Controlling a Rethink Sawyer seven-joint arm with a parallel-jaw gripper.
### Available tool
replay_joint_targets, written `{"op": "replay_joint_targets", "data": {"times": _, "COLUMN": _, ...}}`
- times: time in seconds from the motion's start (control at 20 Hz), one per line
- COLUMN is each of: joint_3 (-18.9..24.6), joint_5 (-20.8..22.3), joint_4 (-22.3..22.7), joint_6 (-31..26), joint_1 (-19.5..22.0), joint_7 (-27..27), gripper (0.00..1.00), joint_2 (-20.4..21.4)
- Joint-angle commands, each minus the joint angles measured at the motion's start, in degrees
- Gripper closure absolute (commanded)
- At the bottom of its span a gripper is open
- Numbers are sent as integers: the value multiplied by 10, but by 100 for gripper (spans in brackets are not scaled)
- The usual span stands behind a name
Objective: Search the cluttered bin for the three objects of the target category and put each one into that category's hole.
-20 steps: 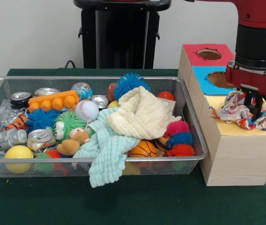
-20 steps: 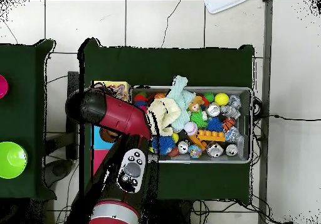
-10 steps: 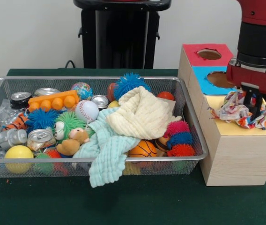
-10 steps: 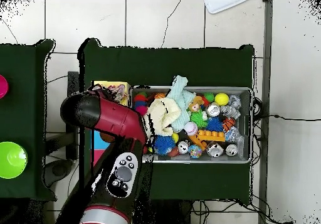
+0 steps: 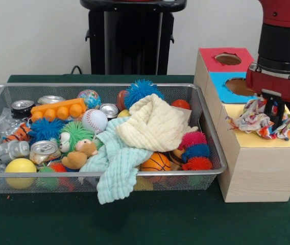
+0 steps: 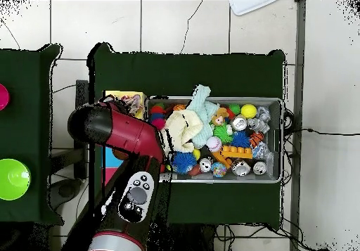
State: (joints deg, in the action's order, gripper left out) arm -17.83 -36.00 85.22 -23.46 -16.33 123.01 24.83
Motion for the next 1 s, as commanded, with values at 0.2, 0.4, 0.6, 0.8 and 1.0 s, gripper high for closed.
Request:
{"op": "replay_joint_targets", "data": {"times": 0.2, "joint_3": 52, "joint_5": 30, "joint_4": 76, "joint_6": -60, "joint_1": 31, "joint_7": 74, "gripper": 100, "joint_2": -67}}
{"op": "replay_joint_targets", "data": {"times": 0.4, "joint_3": 54, "joint_5": 33, "joint_4": 78, "joint_6": -44, "joint_1": 32, "joint_7": 70, "gripper": 100, "joint_2": -76}}
{"op": "replay_joint_targets", "data": {"times": 0.6, "joint_3": 46, "joint_5": 34, "joint_4": 79, "joint_6": -48, "joint_1": 26, "joint_7": 78, "gripper": 100, "joint_2": -80}}
{"op": "replay_joint_targets", "data": {"times": 0.8, "joint_3": 52, "joint_5": 31, "joint_4": 81, "joint_6": -27, "joint_1": 28, "joint_7": 77, "gripper": 100, "joint_2": -88}}
{"op": "replay_joint_targets", "data": {"times": 1.0, "joint_3": 62, "joint_5": 29, "joint_4": 75, "joint_6": 5, "joint_1": 34, "joint_7": 74, "gripper": 100, "joint_2": -104}}
